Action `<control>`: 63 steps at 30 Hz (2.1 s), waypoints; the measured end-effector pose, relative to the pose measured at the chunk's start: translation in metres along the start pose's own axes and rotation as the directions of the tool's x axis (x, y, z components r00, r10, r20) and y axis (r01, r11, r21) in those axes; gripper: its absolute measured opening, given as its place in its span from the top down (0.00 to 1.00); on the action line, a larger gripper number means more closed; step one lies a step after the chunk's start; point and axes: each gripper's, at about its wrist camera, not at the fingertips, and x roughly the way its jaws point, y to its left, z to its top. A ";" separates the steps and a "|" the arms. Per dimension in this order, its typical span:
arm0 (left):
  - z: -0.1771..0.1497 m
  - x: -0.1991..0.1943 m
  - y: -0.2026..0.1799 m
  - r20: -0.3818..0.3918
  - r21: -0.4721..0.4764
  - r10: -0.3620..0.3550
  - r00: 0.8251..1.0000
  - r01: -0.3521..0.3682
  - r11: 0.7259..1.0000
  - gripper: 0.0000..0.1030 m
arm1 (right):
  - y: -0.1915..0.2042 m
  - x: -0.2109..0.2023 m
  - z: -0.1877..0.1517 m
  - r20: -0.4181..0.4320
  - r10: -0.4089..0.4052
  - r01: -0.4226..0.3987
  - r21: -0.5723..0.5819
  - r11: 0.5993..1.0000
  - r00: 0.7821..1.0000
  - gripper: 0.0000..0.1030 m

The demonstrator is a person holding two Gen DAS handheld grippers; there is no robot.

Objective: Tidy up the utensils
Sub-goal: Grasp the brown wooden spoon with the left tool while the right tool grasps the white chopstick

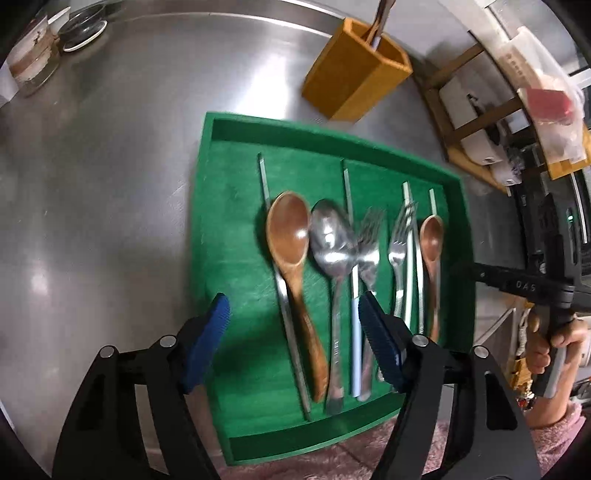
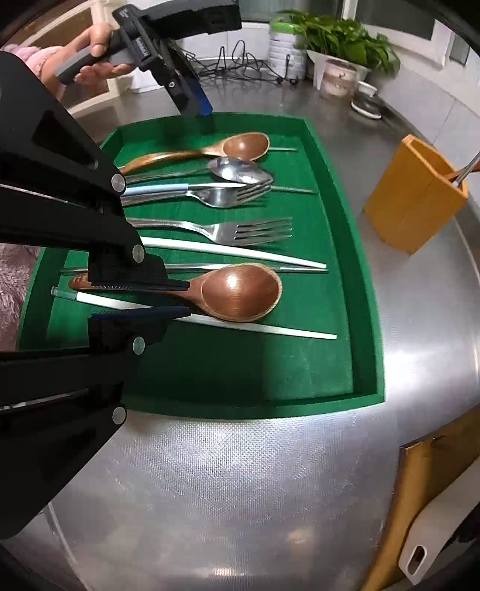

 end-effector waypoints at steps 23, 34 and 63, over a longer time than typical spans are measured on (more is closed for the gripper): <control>0.001 0.038 -0.021 -0.119 0.012 0.039 0.992 -0.038 0.999 0.86 | 0.000 0.015 -0.006 -0.021 -0.101 0.101 0.003 0.995 0.995 0.77; 0.006 0.050 -0.031 -0.153 0.037 0.082 0.985 -0.078 0.996 0.86 | 0.004 0.027 0.004 -0.053 -0.132 0.132 -0.001 0.991 0.990 0.77; 0.017 0.063 -0.040 -0.239 0.079 0.161 0.958 -0.146 0.986 0.87 | 0.040 0.053 0.022 -0.127 -0.336 0.332 -0.057 0.942 0.933 0.90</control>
